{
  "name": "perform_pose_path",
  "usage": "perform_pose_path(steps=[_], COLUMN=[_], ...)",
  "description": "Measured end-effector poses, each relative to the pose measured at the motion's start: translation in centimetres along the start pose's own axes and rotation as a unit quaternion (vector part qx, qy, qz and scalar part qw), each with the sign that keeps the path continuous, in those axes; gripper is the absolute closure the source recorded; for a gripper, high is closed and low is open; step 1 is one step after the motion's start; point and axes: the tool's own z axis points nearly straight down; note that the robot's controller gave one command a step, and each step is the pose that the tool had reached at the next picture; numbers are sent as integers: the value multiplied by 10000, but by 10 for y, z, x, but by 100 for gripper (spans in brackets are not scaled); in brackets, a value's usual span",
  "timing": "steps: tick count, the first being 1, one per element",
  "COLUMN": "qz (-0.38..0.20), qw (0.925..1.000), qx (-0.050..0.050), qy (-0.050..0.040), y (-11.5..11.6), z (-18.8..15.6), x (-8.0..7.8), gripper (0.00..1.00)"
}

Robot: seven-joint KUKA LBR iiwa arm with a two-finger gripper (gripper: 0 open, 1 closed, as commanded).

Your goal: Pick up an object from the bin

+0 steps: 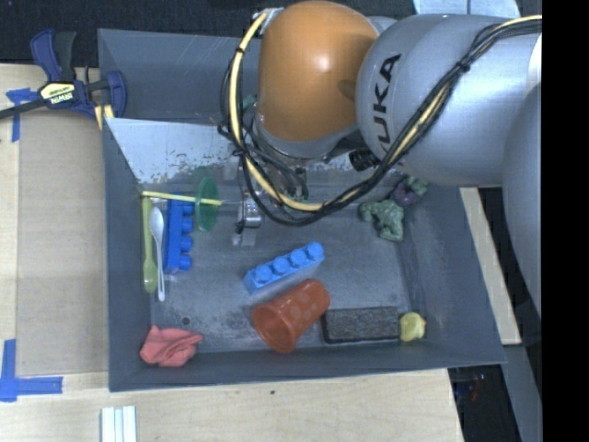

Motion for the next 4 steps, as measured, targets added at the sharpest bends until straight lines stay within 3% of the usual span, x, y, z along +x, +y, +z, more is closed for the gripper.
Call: perform_pose_path(steps=[1, 2, 3, 4], qz=[13, -445, -1360, -1435], qw=[10000, 9990, 9907, 9896], qx=[-8, -8, -13, -3], qy=[-44, -59, -91, -83], y=[-1, -41, -81, -113], z=[-5, 49, 67, 100], x=[-2, 8, 73, 81], gripper=[0, 0, 0, 0])
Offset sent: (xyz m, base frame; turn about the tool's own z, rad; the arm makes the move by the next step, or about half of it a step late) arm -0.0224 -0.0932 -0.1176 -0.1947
